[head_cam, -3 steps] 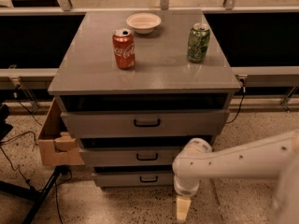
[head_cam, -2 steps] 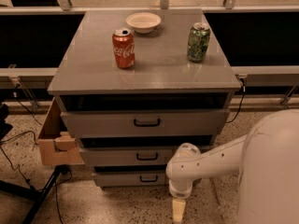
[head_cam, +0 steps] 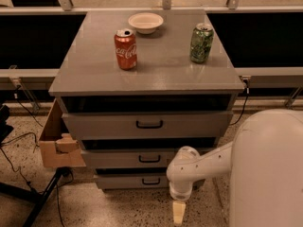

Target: Open bottom drawer

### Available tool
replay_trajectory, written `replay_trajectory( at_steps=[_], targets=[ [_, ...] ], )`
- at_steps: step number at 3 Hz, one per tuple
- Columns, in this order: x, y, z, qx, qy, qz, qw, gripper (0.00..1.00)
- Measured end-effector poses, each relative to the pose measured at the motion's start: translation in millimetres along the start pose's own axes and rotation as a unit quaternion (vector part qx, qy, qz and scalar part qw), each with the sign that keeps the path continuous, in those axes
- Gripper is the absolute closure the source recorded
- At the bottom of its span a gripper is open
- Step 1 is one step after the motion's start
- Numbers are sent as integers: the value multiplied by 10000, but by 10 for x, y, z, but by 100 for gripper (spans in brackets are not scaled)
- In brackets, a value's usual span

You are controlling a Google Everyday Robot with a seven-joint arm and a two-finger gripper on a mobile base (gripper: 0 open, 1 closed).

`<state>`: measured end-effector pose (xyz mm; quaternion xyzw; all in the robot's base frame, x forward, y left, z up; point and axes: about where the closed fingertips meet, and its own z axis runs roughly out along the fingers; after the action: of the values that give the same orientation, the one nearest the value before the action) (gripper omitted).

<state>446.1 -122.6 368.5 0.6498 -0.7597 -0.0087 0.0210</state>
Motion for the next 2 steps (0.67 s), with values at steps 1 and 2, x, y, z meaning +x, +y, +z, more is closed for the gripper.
replay_trajectory(
  at_steps=[1,2],
  targets=[
    [68,-180,281,44,-425,-1,9991,0],
    [166,-431,528,295,-720,-128,9969,0]
  ],
)
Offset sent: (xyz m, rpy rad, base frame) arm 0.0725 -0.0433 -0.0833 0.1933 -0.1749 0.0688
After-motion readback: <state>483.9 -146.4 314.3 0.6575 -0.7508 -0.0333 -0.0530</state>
